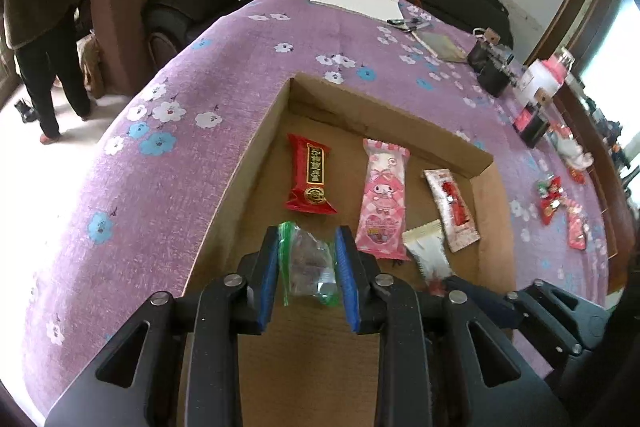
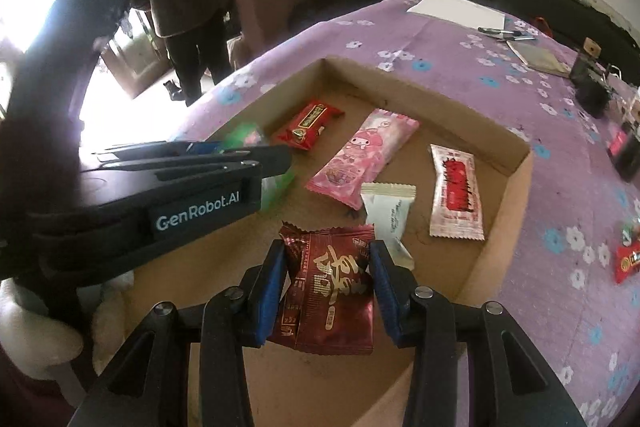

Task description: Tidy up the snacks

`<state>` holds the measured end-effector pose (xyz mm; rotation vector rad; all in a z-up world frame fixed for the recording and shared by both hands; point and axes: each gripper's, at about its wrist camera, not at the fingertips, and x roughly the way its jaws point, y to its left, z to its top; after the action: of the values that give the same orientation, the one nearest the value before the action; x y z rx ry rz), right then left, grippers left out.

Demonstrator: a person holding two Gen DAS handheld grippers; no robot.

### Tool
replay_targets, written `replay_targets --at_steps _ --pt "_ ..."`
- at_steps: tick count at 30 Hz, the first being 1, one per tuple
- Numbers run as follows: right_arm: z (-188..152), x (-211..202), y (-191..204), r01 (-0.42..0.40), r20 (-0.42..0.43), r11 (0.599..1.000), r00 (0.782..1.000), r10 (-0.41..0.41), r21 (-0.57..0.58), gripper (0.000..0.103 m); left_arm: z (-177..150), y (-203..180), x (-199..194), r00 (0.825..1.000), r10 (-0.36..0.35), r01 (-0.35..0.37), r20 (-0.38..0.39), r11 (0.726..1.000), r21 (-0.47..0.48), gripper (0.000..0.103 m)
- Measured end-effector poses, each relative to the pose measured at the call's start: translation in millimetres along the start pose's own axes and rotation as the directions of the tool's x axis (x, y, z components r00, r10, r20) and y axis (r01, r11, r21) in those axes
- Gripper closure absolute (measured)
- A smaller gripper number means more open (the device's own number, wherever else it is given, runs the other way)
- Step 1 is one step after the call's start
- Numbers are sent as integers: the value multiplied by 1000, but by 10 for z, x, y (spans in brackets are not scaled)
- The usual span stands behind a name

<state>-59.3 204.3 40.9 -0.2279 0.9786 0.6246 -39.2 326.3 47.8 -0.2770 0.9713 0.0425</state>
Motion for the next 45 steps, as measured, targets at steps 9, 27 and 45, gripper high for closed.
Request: replay_targets --at_steps 9,27,45 --pt "3 -346 -77 -45 92 999 995 42 28 53 -39 -16 -525 992 -42 50 122 997 -63 66" --pt "-804 -1526 -2665 208 163 817 925 -342 537 44 -740 -1312 -800 956 -272 259 111 958 123 43" --pt "-48 -195 -3081 360 -92 816 929 -358 452 78 -862 -1258 -631 973 -222 216 66 973 85 43"
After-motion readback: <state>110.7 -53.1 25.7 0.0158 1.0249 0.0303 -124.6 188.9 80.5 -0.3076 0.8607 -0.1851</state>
